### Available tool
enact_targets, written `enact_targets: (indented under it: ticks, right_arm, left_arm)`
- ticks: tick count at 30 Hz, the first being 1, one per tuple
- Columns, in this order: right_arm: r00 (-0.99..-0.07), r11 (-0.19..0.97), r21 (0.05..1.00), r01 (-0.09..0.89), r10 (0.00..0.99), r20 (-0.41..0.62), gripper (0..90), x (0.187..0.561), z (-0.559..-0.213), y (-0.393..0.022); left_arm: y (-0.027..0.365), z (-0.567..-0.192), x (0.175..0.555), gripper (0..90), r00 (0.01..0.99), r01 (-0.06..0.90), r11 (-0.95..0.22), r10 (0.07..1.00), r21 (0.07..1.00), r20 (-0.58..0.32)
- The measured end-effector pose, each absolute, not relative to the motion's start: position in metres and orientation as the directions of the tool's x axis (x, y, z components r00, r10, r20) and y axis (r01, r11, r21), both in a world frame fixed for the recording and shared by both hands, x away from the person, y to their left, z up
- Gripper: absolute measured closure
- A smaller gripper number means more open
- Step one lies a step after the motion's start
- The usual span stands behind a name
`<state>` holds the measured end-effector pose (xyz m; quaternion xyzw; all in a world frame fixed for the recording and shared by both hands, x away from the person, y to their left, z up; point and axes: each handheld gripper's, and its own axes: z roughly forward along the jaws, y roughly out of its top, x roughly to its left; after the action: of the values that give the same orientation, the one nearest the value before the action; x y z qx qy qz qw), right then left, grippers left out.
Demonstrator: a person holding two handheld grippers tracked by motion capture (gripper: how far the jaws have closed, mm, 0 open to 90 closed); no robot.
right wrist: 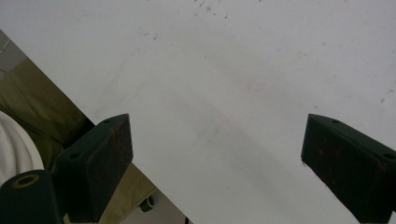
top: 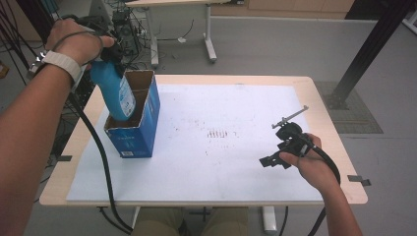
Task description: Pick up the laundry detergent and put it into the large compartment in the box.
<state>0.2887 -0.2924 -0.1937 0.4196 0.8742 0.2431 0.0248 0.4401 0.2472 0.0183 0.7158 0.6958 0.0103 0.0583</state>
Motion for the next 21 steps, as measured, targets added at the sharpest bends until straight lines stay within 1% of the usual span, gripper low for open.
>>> enact_targets:
  ticks: [5, 21]
  right_arm:
    - [-0.645, 0.528, 0.443, 0.725, 0.746, 0.165, 8.8, 0.290, -0.196, -0.293]
    - [-0.647, 0.530, 0.442, 0.724, 0.743, 0.170, 8.8, 0.292, -0.199, -0.292]
  left_arm:
    - [0.248, 0.013, 0.441, 37.2, 0.028, 0.994, -0.021, 0.997, 0.109, -0.065]
    - [0.248, -0.005, 0.446, 37.2, 0.025, 0.996, -0.019, 0.998, 0.092, -0.061]
